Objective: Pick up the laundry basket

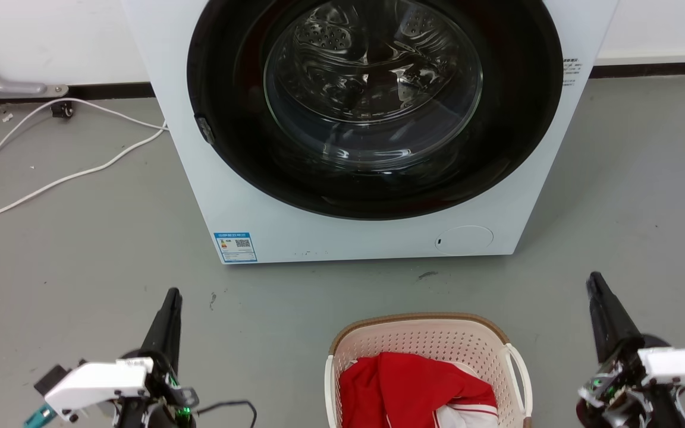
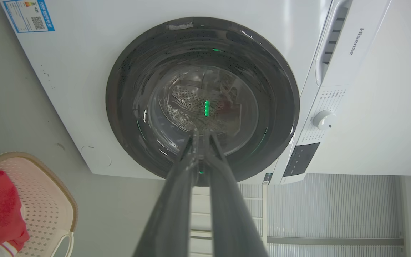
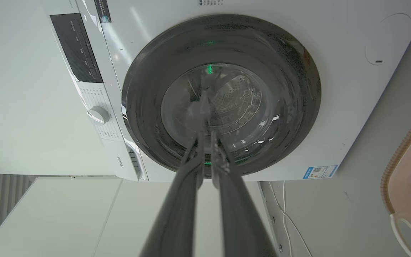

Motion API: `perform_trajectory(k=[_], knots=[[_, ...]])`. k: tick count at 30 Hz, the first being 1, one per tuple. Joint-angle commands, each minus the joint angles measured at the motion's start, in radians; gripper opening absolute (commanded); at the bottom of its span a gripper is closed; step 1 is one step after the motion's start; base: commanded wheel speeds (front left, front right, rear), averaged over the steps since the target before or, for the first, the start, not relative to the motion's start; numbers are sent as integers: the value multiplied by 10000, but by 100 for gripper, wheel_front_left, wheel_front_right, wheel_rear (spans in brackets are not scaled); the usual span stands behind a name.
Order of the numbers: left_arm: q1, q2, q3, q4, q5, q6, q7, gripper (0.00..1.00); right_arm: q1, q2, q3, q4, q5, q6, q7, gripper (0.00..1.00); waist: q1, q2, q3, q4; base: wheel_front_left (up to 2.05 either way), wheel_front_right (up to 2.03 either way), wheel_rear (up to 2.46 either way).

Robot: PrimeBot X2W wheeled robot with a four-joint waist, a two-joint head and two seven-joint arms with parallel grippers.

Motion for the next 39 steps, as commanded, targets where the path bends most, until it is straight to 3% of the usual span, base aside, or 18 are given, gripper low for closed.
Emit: perform_trajectory(k=[1, 11, 22, 39], knots=[[42, -6, -7, 48, 0, 2, -16, 100, 47, 4, 9, 54, -5, -2, -13, 100, 0, 0, 1, 0, 0, 0, 0], [290, -22, -13, -159, 776, 2, -446, 100, 304, 10, 11, -96, -928, -4, -434, 100, 0, 0, 12, 8, 0, 0, 0], [385, -14, -32, -869, 2745, 278, -955, 100, 461, 6, 187, -982, -3645, -4, -945, 100, 0, 0, 26, 29, 0, 0, 0], [694, -2, -821, -1436, 6434, 1012, -1626, 100, 861, 0, 782, -1666, -7740, -4, -1620, 100, 0, 0, -24, 62, 0, 0, 0]])
